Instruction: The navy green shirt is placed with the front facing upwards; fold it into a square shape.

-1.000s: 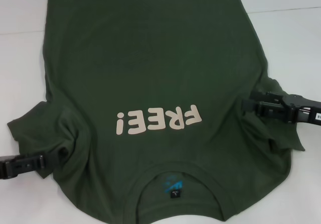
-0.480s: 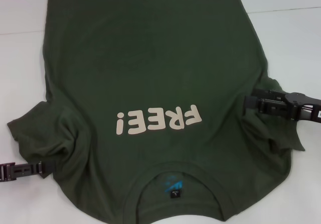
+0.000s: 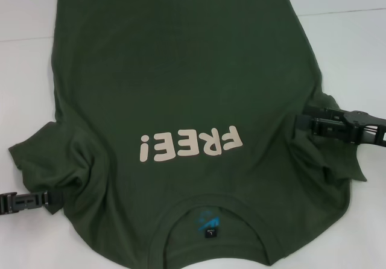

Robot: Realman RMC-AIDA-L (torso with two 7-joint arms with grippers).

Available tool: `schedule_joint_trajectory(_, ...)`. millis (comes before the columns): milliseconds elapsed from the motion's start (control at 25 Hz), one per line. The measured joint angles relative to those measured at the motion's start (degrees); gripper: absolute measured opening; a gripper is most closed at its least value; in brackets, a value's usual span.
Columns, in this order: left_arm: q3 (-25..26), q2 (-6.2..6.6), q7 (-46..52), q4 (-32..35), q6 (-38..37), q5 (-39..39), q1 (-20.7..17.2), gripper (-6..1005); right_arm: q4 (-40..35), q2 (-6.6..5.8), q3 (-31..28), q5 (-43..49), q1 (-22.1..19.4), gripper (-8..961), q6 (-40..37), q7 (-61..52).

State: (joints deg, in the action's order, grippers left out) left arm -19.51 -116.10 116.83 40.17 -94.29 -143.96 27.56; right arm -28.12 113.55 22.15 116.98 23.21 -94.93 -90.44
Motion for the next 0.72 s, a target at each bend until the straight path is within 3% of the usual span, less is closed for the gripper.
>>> schedule_joint_trajectory(720,0.38,0.87,-0.05,1.22,4.04,-0.03,0.79,880,0.0,-0.01,-0.68,0.0,0.05,911,0.01,-0.22)
